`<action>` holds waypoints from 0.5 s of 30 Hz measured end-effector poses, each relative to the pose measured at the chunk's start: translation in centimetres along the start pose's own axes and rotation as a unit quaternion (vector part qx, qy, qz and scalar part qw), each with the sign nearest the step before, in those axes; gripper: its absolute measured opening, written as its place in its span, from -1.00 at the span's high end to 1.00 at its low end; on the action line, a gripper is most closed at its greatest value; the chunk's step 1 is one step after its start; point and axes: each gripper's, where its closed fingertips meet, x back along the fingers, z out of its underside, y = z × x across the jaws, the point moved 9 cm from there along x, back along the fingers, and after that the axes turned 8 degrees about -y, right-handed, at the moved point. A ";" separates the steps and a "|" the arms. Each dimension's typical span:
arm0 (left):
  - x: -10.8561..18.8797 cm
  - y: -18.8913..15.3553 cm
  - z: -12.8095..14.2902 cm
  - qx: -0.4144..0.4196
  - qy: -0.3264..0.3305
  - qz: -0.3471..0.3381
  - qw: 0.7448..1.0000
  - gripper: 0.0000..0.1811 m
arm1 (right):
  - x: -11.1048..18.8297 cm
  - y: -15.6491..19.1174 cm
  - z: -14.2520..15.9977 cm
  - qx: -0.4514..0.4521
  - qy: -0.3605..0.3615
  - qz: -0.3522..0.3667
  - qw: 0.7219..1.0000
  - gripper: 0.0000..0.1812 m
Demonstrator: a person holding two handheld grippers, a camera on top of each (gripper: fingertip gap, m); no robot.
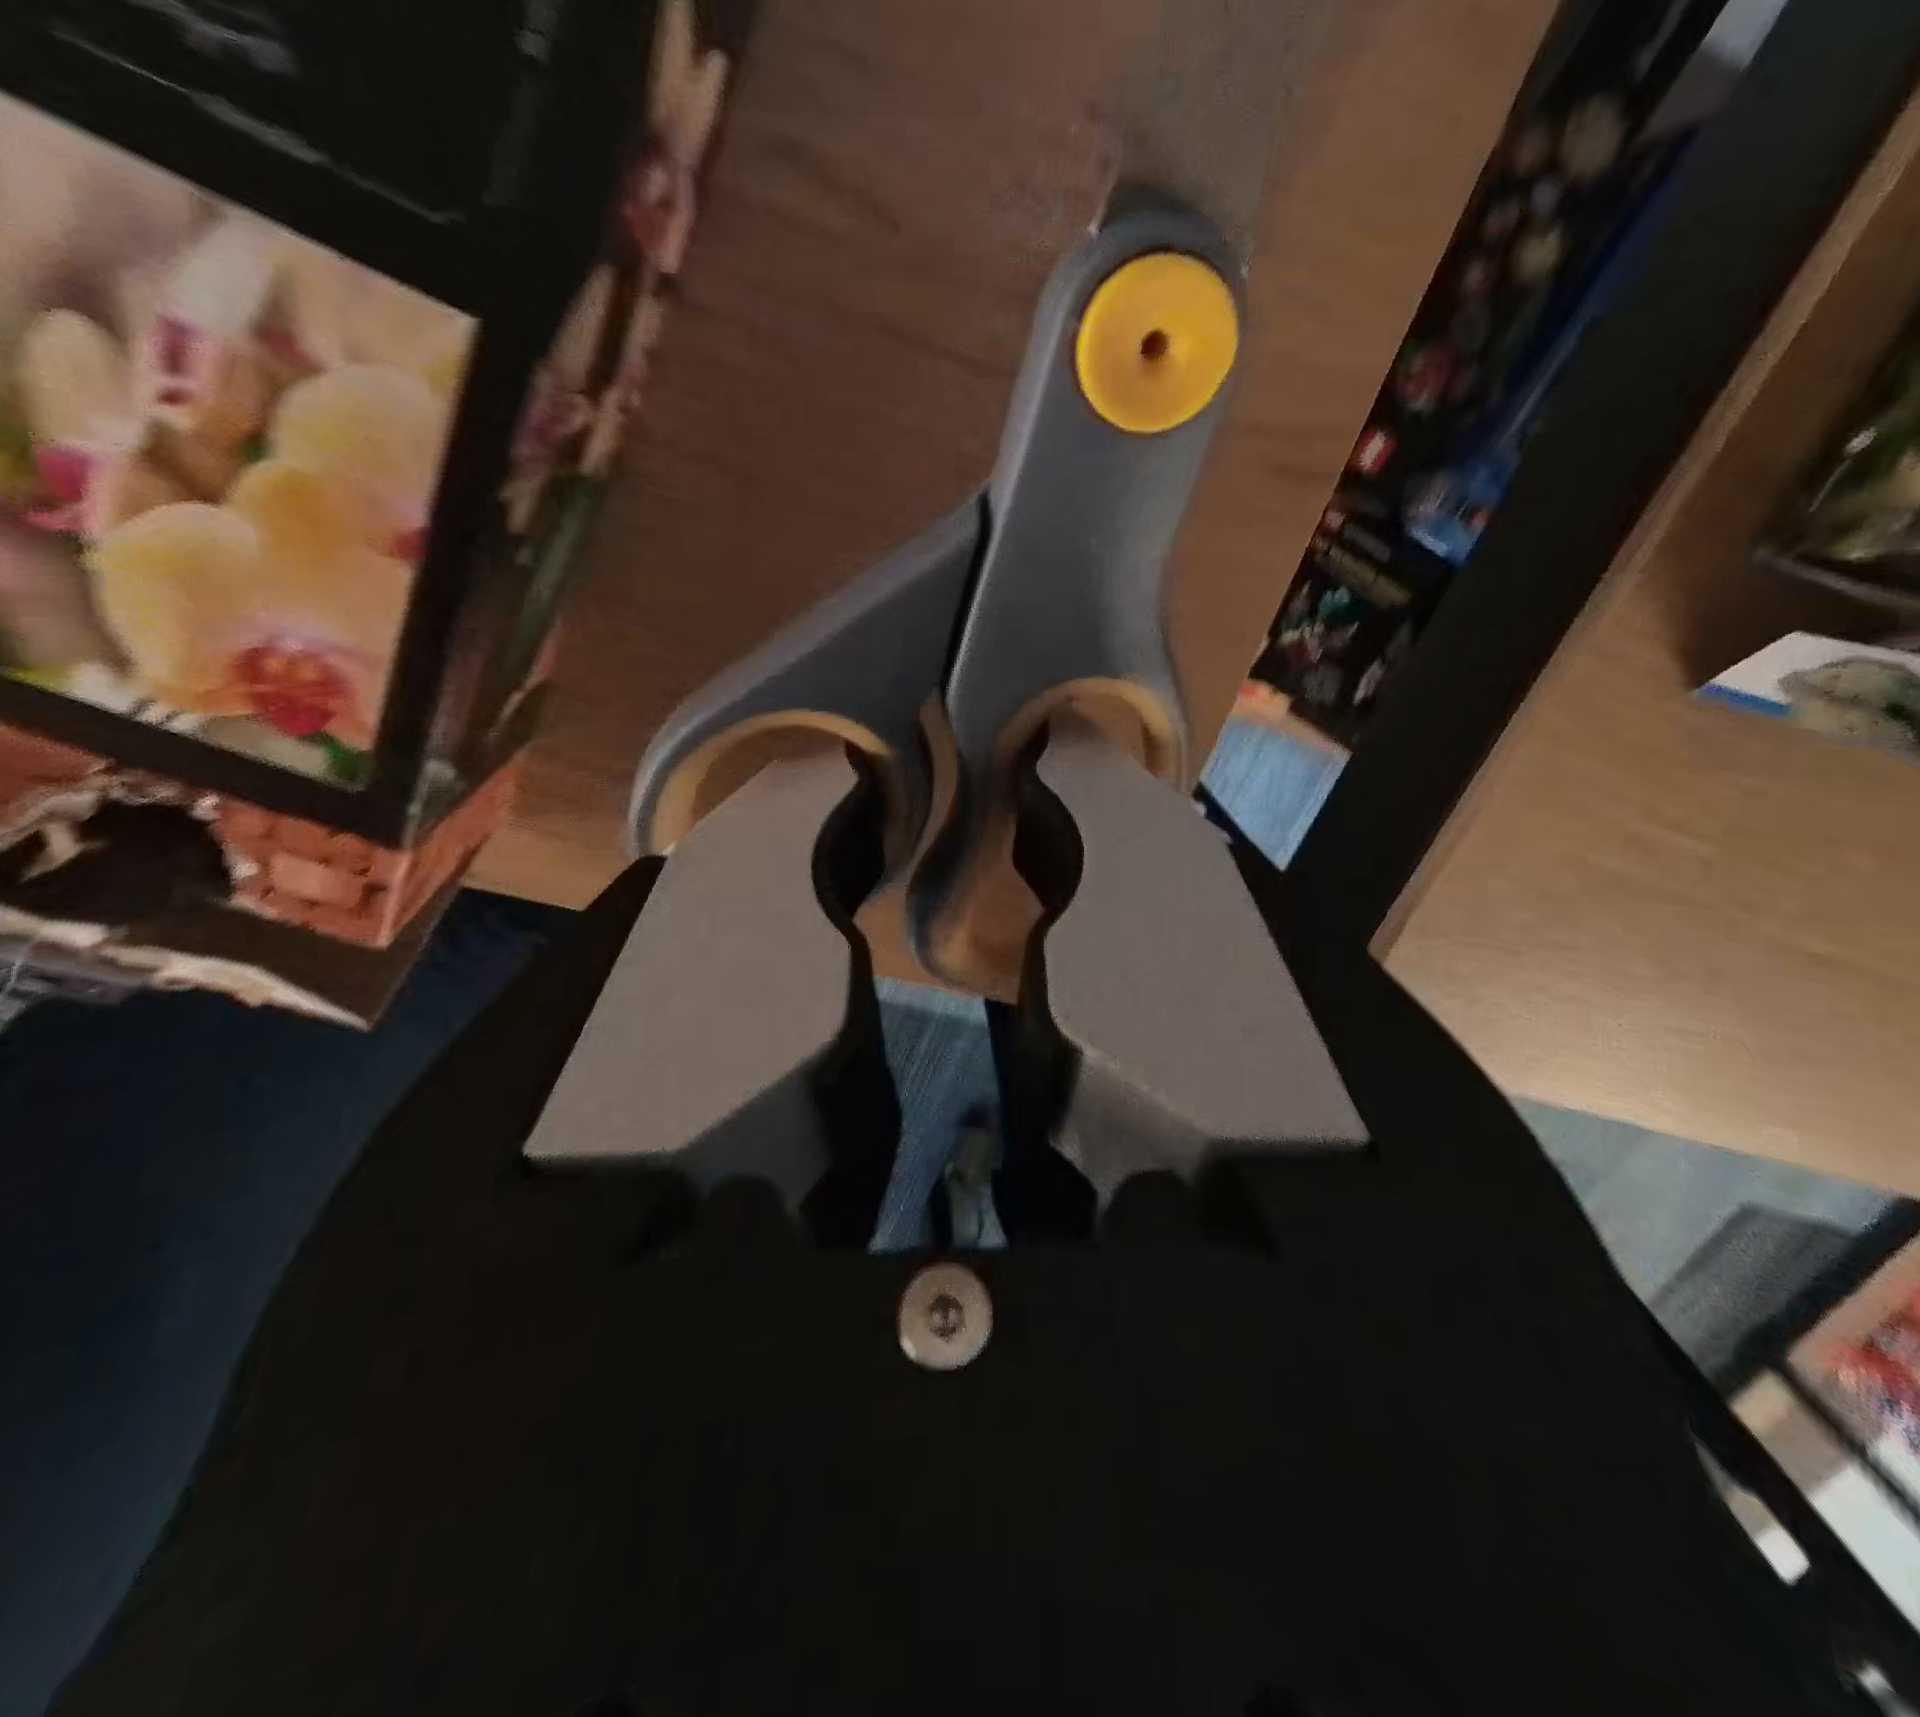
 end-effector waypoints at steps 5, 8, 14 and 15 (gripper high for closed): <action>0.7 -0.2 0.2 0.007 0.013 -0.007 1.000 1.00 | -2.9 -1.0 0.1 -0.030 0.087 -0.012 0.996 0.80; 1.1 -0.5 0.1 0.008 0.022 -0.012 1.000 1.00 | -3.8 -1.4 0.4 -0.050 0.137 -0.026 0.989 0.80; 1.4 -1.5 -0.4 -0.006 0.043 -0.015 0.999 1.00 | -4.8 -1.3 0.7 -0.063 0.202 -0.049 0.976 0.80; 1.4 -1.7 -0.5 -0.011 0.046 -0.017 0.999 1.00 | -5.0 -1.1 0.8 -0.064 0.212 -0.057 0.974 0.80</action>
